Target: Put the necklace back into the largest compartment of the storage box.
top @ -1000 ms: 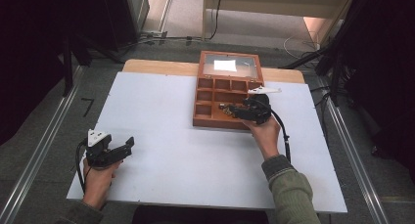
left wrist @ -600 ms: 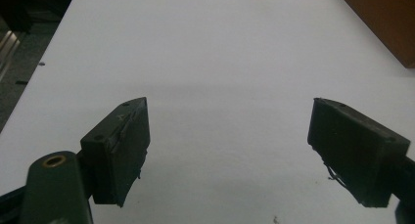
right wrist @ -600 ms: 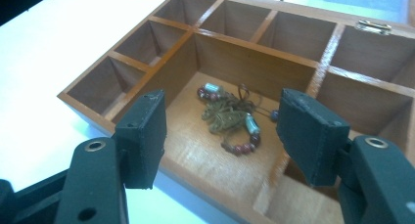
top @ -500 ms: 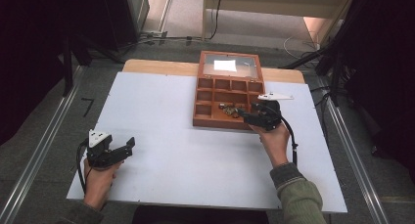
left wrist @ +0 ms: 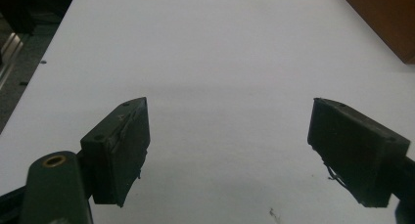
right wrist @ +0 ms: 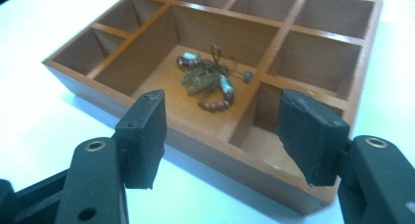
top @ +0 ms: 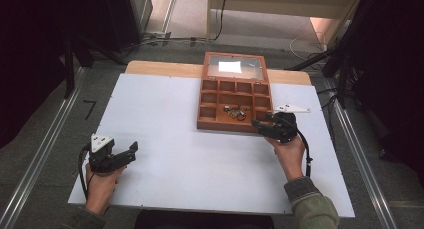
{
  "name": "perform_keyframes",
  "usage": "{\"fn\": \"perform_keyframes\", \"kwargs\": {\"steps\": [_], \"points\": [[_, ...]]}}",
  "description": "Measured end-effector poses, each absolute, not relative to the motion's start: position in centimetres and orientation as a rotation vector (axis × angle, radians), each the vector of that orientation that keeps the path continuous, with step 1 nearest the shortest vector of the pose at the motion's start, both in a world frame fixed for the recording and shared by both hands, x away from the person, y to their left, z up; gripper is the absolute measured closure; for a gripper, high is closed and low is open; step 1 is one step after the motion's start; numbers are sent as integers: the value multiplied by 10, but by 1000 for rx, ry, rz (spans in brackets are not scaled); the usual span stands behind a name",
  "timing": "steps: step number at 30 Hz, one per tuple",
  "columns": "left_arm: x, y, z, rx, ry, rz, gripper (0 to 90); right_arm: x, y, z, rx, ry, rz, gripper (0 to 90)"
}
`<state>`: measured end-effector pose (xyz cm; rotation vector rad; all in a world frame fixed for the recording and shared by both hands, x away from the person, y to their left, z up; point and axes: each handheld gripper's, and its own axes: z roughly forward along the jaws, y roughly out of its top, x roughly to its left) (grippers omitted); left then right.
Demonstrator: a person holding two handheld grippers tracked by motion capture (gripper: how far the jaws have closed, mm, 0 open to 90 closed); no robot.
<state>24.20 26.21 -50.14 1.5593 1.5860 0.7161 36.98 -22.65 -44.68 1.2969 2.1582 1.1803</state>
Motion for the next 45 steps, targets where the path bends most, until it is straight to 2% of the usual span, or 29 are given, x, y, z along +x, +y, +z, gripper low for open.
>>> {"fn": "perform_keyframes", "kwargs": {"steps": [45], "points": [[240, 263, -500, 1549, 1584, 715, 159, 323, -286, -450, 1315, 2057, 1190, 317]]}}
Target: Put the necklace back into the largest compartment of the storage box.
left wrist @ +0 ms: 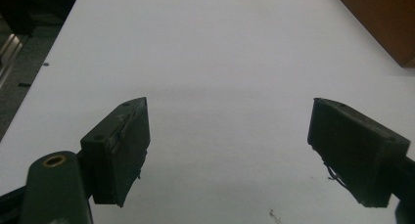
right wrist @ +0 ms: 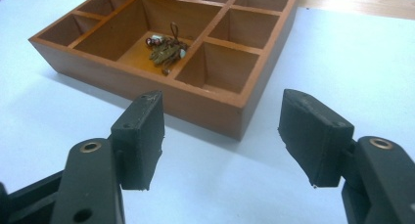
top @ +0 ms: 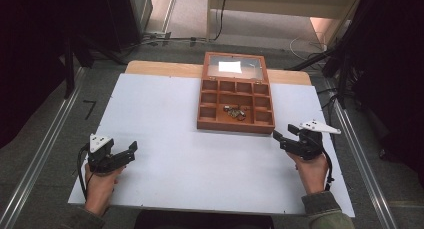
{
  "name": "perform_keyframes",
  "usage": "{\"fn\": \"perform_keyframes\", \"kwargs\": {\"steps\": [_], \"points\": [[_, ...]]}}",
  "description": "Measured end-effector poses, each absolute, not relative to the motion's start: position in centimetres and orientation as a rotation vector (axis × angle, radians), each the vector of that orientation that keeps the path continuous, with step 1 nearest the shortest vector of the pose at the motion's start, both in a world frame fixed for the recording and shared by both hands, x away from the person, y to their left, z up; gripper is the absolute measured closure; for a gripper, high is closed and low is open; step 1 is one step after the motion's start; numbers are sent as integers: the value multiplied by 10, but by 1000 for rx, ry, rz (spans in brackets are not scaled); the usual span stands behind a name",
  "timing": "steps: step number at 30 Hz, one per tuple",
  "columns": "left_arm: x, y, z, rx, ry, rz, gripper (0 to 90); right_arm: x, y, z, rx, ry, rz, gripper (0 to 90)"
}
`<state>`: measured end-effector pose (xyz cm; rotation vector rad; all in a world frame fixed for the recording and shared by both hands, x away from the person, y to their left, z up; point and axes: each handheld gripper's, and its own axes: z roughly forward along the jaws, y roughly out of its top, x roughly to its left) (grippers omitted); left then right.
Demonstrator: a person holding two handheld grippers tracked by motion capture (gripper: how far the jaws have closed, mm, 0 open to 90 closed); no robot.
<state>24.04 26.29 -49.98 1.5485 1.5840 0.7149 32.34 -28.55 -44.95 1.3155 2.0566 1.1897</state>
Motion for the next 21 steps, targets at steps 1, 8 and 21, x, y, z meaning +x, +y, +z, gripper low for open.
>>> {"fn": "perform_keyframes", "kwargs": {"steps": [1, 8, 21], "points": [[241, 263, -500, 1550, 1583, 715, 159, 322, -287, -450, 1315, 2056, 1185, 317], [240, 262, -500, 1550, 1582, 717, 159, 316, -296, -453, 1327, 2050, 1174, 317], [241, 262, -500, 1557, 1581, 716, 159, 306, -307, -454, 1341, 2045, 1164, 317]]}}
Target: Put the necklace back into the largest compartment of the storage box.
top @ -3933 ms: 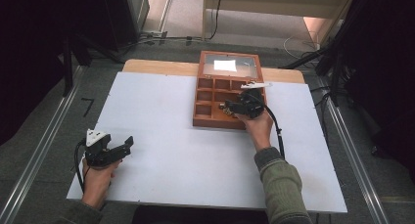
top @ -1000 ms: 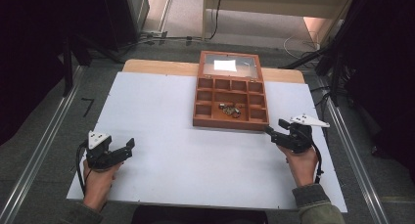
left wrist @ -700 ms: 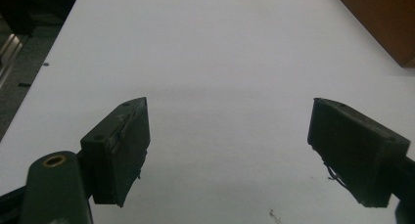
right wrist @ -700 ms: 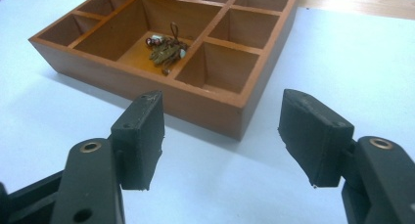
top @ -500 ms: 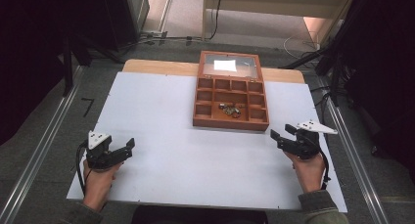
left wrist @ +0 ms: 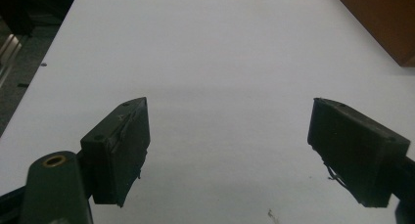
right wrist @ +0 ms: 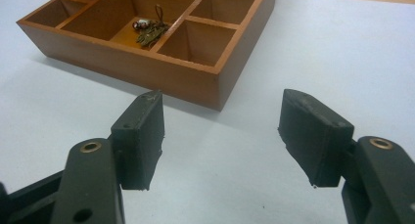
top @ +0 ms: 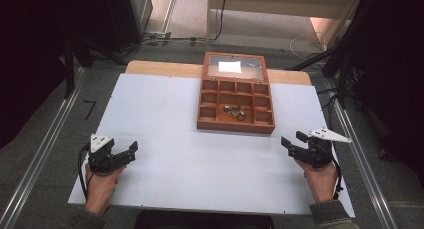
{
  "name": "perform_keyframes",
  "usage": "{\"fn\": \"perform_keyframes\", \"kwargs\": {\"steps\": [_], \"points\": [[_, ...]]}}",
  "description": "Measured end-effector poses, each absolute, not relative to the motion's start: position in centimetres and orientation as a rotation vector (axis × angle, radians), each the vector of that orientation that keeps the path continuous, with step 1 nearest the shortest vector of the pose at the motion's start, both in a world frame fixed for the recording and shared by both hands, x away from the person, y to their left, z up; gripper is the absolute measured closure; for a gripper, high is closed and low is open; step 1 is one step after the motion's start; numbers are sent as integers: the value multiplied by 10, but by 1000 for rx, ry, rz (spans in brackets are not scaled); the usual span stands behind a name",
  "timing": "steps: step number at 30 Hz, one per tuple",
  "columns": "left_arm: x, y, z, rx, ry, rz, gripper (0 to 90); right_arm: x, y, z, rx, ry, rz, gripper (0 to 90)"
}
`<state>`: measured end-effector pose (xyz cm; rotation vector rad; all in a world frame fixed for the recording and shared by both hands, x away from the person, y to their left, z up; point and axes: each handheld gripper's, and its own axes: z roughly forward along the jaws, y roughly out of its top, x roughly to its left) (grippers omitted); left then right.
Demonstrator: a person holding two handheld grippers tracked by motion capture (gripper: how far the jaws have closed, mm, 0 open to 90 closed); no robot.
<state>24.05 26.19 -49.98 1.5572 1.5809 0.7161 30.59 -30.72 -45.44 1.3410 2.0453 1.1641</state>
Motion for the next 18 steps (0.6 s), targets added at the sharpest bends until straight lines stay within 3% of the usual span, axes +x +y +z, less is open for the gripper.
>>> {"fn": "perform_keyframes", "kwargs": {"steps": [18], "points": [[241, 261, -500, 1561, 1580, 713, 159, 295, -321, -455, 1361, 2029, 1157, 317]]}}
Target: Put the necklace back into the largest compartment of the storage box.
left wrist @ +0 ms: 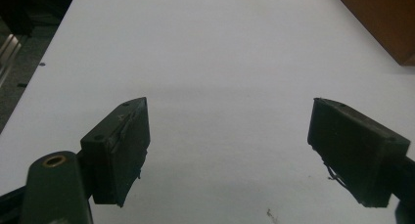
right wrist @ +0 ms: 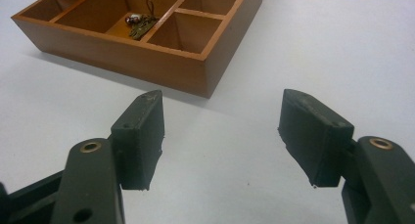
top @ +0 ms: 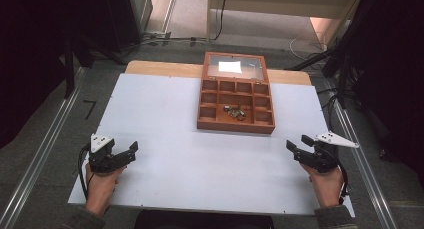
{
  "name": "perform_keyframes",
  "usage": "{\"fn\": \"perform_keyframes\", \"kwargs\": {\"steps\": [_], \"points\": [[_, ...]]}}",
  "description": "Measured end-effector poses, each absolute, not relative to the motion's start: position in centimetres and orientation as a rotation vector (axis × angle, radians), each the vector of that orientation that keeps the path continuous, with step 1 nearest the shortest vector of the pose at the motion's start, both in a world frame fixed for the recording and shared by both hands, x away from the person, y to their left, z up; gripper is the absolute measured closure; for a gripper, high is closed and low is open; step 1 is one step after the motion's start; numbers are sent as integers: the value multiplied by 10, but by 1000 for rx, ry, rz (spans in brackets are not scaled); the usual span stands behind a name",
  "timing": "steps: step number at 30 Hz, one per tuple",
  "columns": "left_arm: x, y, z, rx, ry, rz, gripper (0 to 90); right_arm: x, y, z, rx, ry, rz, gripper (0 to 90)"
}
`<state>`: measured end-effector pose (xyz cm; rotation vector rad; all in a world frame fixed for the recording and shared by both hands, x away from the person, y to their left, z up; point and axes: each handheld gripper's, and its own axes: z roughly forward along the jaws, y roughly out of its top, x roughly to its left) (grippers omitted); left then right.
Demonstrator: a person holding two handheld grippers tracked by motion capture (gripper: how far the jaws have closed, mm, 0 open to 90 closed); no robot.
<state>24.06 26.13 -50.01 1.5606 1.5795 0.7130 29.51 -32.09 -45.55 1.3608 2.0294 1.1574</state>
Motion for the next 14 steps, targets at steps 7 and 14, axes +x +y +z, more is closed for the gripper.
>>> {"fn": "perform_keyframes", "kwargs": {"steps": [7, 14], "points": [[241, 260, -500, 1558, 1580, 711, 159, 291, -328, -457, 1373, 2021, 1146, 317], [241, 260, -500, 1562, 1571, 709, 159, 285, -340, -460, 1398, 2004, 1138, 314]]}}
